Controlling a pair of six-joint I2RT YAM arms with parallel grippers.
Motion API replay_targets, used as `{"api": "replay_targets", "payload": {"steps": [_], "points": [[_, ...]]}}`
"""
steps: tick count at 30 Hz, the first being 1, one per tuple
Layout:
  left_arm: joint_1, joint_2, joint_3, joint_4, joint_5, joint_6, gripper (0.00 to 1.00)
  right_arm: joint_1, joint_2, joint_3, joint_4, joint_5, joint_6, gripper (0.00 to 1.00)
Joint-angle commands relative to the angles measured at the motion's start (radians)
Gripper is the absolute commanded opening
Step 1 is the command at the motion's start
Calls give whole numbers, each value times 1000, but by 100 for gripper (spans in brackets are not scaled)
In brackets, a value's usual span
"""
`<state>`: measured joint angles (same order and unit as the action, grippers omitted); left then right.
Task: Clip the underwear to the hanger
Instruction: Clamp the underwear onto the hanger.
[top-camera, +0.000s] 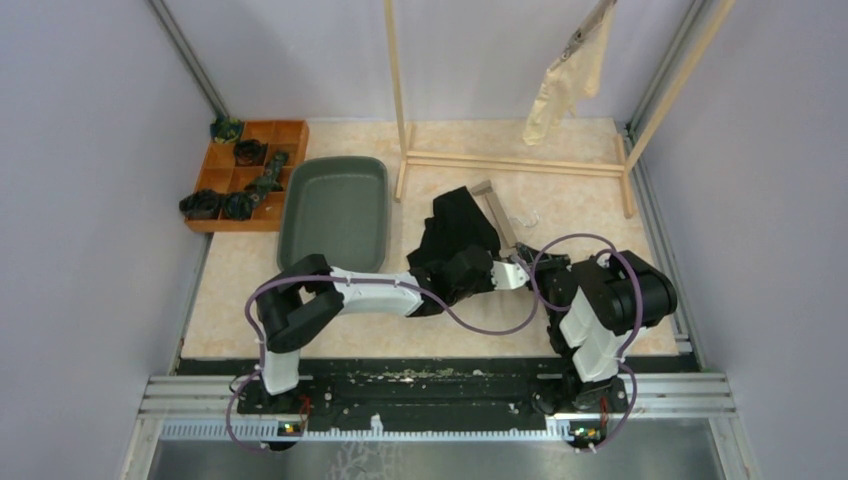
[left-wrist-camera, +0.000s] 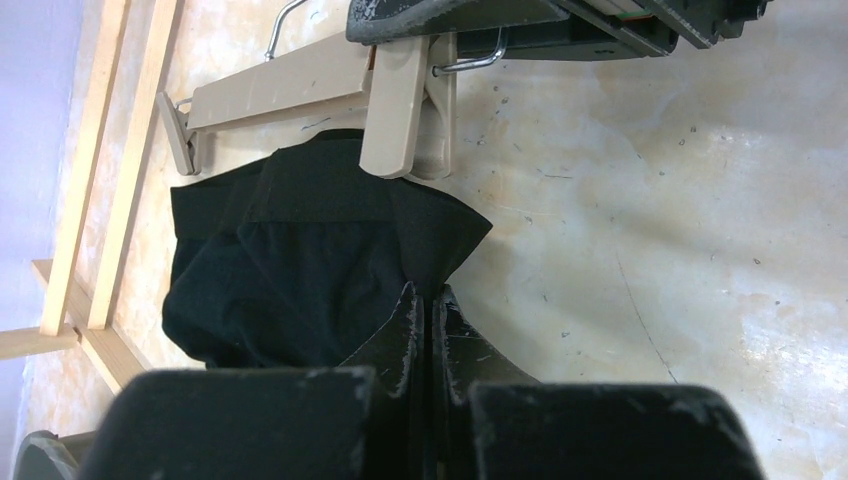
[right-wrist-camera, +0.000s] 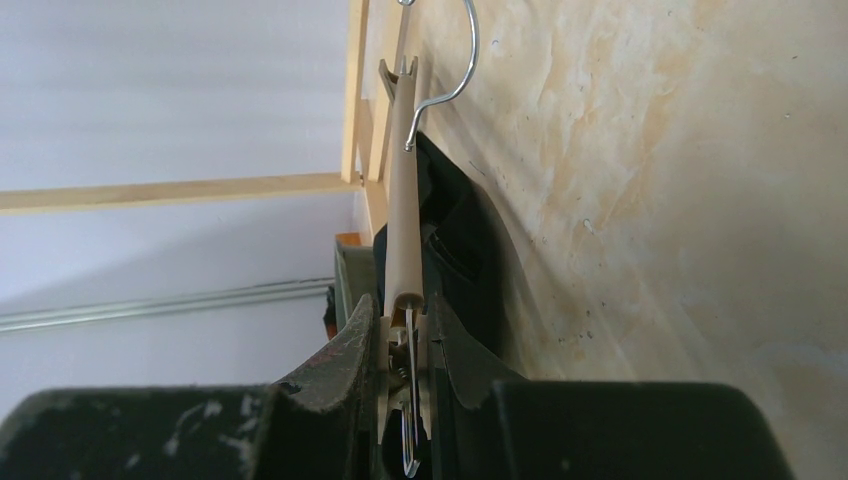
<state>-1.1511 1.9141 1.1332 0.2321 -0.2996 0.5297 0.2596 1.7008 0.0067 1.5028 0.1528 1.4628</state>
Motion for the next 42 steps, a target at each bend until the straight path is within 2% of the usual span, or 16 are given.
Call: {"api": "replay_targets", "payload": {"steps": [1, 15, 42], "points": [[-12, 19, 32, 24, -14, 12, 0, 9, -4, -22, 220, -3, 11, 0], [-18, 26, 49, 39, -50, 34, 0, 9, 7, -17, 220, -15, 15, 0], [-39, 65, 98, 15, -27, 31, 0, 8, 16, -13, 220, -22, 23, 0]]}}
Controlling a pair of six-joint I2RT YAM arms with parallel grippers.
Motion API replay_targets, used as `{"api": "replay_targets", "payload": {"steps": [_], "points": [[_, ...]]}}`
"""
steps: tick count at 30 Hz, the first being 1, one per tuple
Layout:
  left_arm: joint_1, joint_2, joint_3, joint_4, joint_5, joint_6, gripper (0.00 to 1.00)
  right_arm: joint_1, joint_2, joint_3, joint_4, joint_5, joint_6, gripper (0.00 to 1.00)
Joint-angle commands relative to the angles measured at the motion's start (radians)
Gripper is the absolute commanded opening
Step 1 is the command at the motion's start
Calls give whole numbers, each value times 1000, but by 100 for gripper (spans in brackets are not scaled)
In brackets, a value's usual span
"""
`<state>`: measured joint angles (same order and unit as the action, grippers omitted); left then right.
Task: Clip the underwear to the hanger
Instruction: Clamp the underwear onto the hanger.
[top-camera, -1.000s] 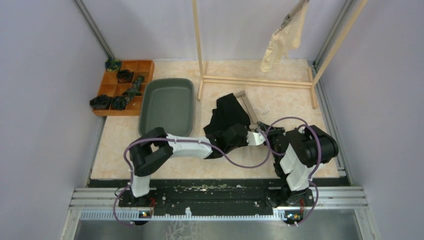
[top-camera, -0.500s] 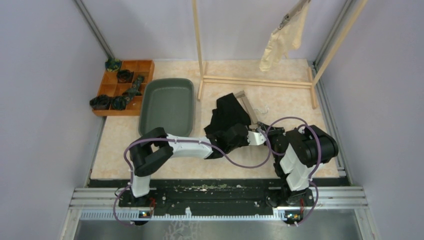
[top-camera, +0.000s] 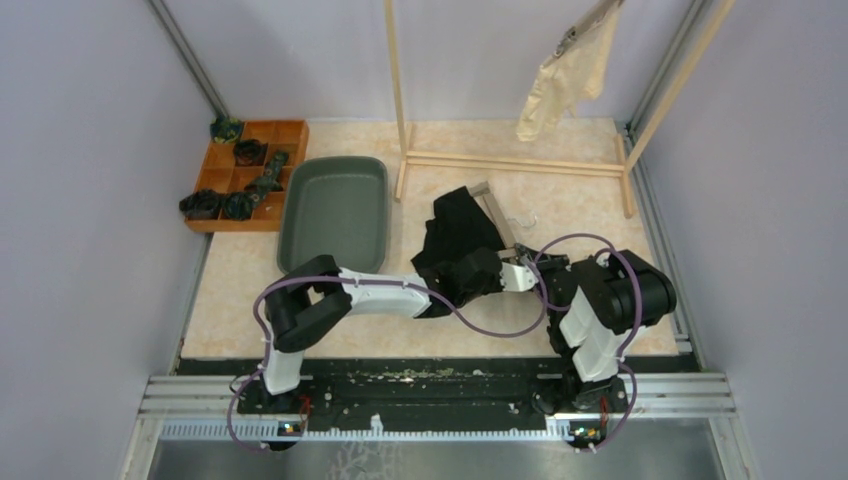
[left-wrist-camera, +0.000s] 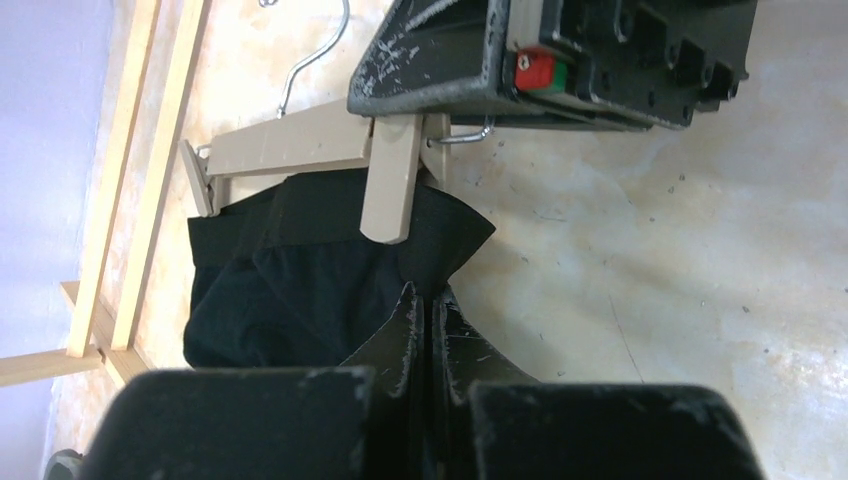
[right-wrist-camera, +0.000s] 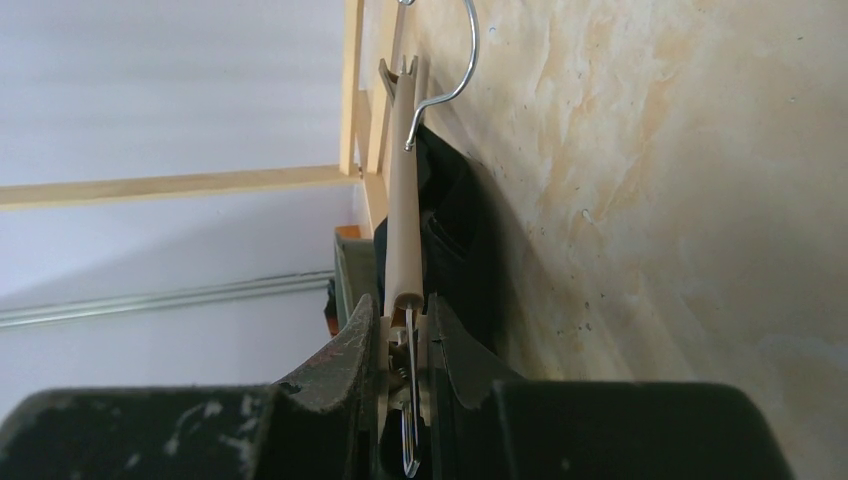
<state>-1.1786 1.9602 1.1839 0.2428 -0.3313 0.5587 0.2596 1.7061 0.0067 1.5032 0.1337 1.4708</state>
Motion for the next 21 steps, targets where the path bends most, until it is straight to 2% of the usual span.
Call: {"api": "replay_targets", "payload": {"steps": [1, 21], "points": [[-13, 23, 54, -2, 3, 2, 0, 9, 12, -15, 219, -1, 16, 0], [-29, 61, 108, -49, -35, -29, 0, 9, 18, -19, 219, 9, 24, 0]]}}
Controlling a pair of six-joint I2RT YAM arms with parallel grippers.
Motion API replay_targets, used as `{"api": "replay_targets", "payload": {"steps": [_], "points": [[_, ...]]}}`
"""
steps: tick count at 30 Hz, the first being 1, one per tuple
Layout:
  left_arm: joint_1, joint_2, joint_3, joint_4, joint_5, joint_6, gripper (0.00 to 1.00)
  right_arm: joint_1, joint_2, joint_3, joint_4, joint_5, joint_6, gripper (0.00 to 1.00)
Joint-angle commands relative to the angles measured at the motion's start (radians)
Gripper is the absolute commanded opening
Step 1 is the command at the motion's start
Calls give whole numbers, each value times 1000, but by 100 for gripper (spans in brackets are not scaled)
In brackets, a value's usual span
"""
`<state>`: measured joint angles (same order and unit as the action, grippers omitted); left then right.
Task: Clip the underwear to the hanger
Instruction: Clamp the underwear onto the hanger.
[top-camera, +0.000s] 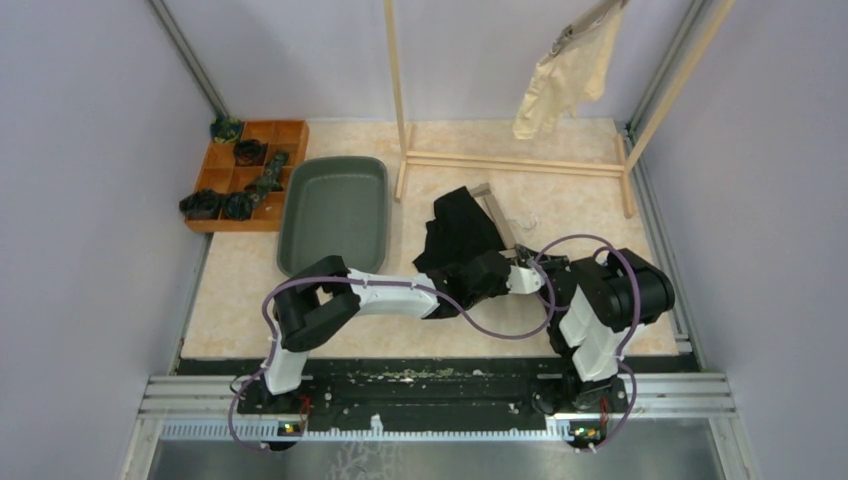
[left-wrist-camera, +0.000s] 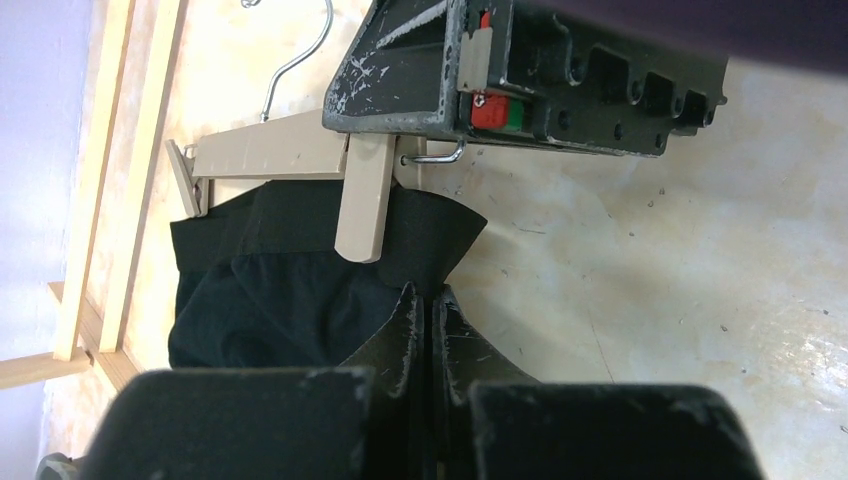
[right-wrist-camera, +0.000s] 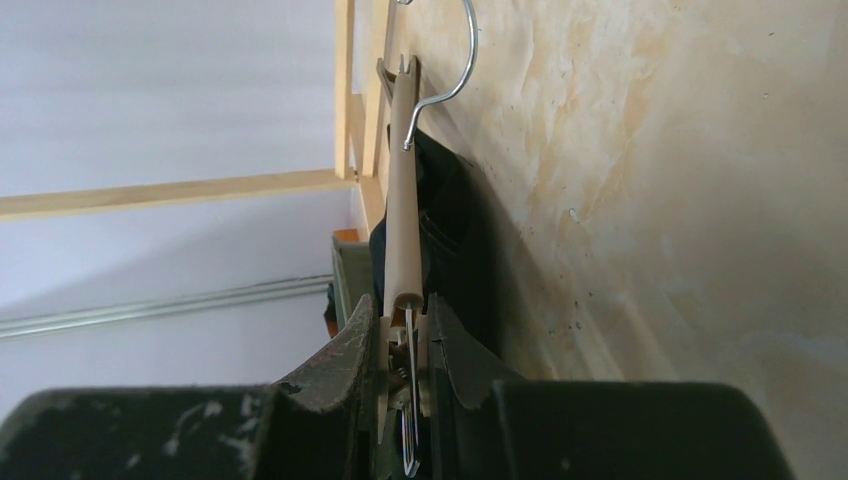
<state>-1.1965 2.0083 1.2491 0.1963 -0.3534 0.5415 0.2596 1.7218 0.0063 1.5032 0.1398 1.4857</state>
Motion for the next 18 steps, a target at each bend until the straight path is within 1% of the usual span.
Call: {"api": "replay_targets", "payload": {"steps": [1, 13, 14, 18], "points": [[-11, 14, 45, -3, -14, -12, 0, 8, 1, -19, 219, 3, 9, 0], [-17, 18, 53, -1, -22, -8, 0, 9, 0, -11, 219, -7, 2, 0], [-17, 18, 53, -1, -22, -8, 0, 8, -1, -10, 219, -8, 0, 3], [-17, 20, 55, 1, -25, -8, 0, 9, -2, -6, 219, -13, -5, 22]]}}
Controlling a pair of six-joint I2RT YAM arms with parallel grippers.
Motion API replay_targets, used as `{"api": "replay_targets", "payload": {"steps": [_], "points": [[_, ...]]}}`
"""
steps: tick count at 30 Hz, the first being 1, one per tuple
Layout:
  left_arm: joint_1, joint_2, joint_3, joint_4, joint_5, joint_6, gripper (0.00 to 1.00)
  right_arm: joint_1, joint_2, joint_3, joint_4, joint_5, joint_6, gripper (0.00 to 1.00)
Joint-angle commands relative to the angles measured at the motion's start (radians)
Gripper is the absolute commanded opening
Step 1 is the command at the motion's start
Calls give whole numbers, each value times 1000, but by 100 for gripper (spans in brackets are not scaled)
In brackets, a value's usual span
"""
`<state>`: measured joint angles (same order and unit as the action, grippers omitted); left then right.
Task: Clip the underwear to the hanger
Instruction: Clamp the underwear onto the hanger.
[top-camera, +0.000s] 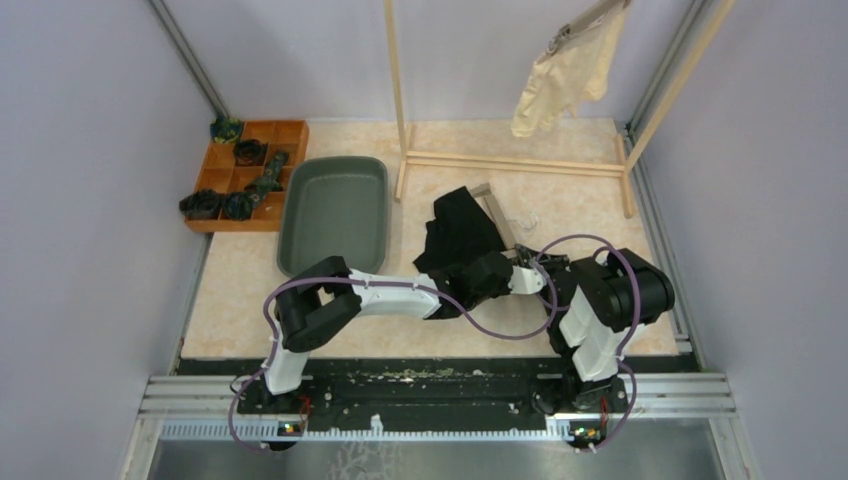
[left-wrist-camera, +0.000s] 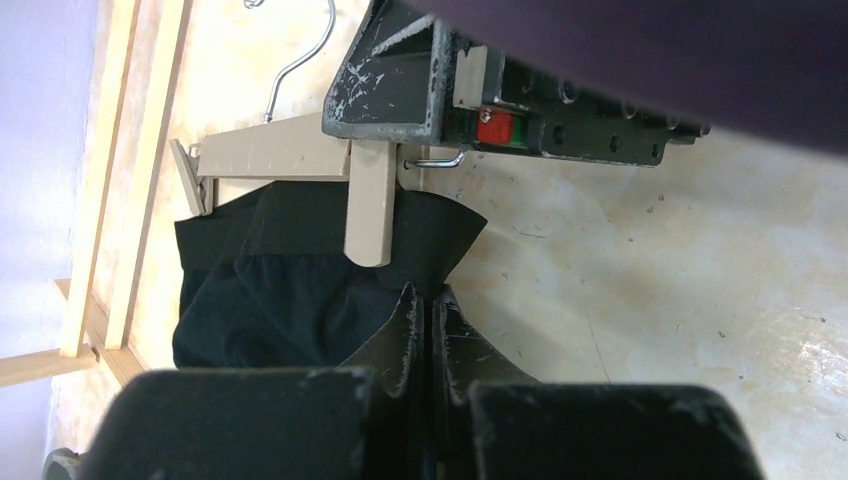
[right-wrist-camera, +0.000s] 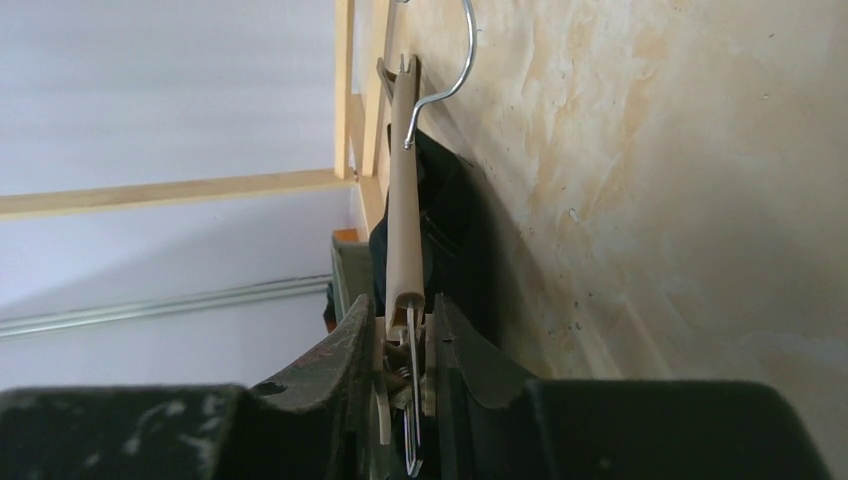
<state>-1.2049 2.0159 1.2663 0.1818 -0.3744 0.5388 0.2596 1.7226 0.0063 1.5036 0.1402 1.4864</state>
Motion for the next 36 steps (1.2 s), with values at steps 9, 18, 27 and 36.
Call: {"api": "replay_targets", "payload": {"steps": [9, 18, 27, 36], "points": [[-10, 14, 38, 27, -4, -8, 0, 8, -14, -6, 218, -16, -16, 60], [-10, -40, -14, 61, -12, -75, 39, -30, -124, -59, 218, 14, -74, 91], [-24, -266, -207, 218, -51, -184, 82, -44, -183, -77, 164, 13, -152, 93], [-17, -439, -383, 479, -287, -279, 100, -43, -461, -83, -190, 82, -281, 94]]}}
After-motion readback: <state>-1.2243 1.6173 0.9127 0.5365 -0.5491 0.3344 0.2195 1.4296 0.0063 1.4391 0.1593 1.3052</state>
